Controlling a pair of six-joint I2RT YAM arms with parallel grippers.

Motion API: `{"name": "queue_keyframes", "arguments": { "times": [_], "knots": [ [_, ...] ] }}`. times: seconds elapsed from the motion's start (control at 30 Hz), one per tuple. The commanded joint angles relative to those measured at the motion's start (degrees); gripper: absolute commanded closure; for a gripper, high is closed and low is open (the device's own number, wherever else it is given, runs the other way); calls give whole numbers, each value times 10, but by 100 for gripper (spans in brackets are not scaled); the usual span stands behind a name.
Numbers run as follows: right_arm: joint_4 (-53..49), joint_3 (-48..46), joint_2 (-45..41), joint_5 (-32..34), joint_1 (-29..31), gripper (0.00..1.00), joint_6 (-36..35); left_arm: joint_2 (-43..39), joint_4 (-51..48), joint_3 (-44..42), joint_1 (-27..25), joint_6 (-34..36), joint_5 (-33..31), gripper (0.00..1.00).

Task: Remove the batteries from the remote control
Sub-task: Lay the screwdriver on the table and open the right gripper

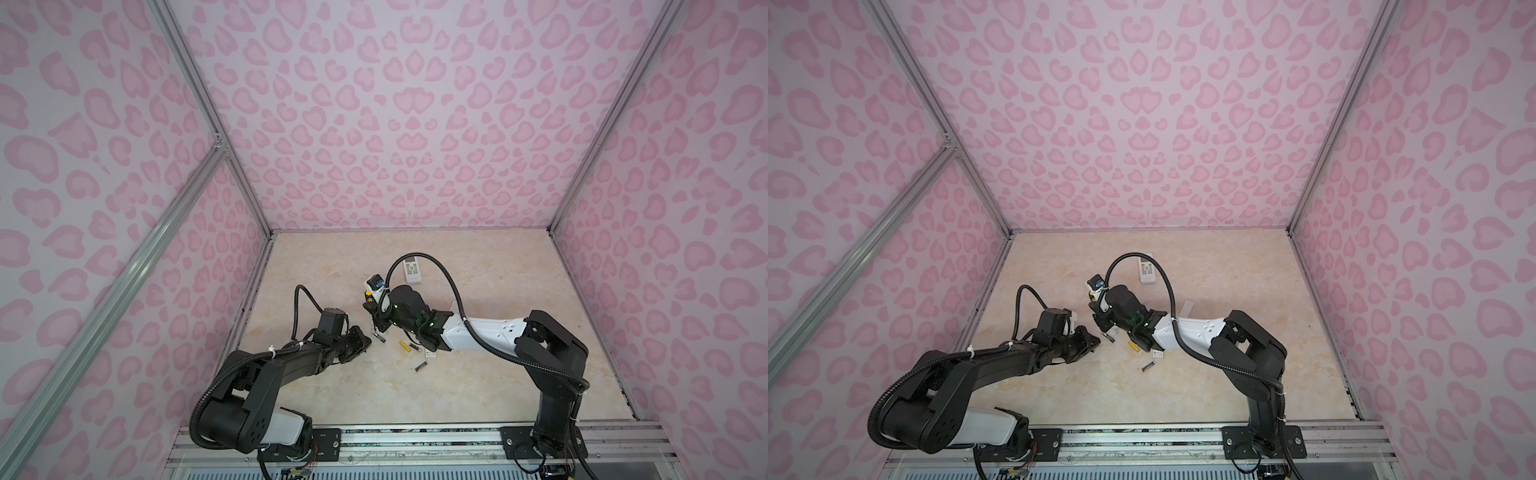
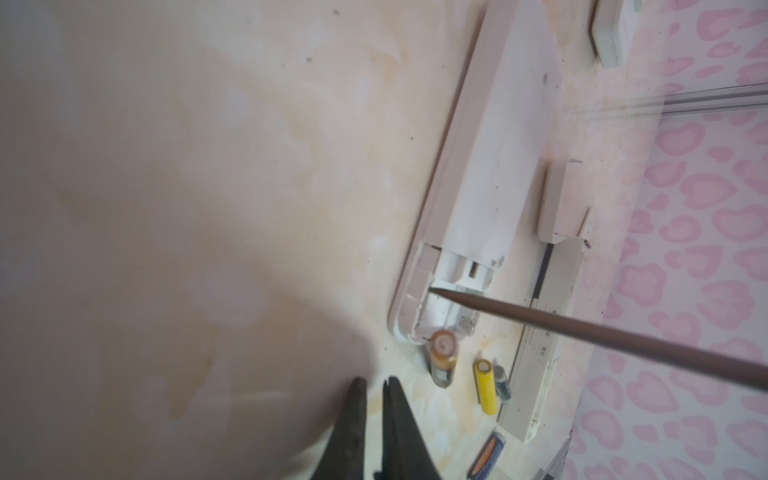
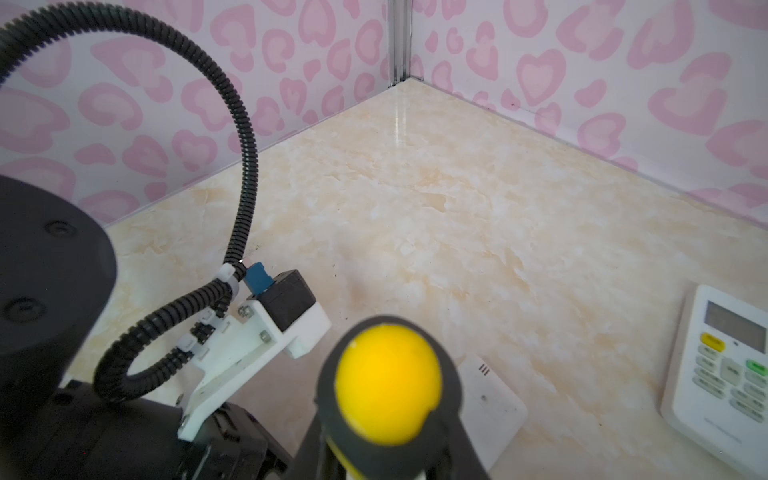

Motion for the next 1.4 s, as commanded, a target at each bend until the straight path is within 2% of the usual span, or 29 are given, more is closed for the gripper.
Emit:
{"name": "queue_keyframes", "arguments": {
  "times": [0.0, 0.47, 0.77, 0.93, 1.07, 1.17, 1.37],
  "knots": [
    [-6, -4, -6, 8, 0, 100, 0, 9, 7, 5, 1, 9, 0, 86],
    [-12, -25, -64, 17, -1, 100, 8, 8, 6, 7, 0, 11, 2, 86],
    [-79, -49, -144, 30, -49, 100, 89, -17, -32, 22, 2, 20, -5, 83],
    [-210, -65, -210, 67, -123, 100, 115, -40, -91, 54, 5, 47, -26, 78],
    [-346, -61, -223, 6, -232, 100, 143, -73, -145, 78, 3, 81, -68, 73],
    [-412, -75, -226, -38, -296, 100, 136, -88, -179, 97, -1, 104, -88, 71],
    [-498, -95, -197, -73, -364, 100, 104, -65, -196, 131, -38, 117, -98, 71]
  ]
}}
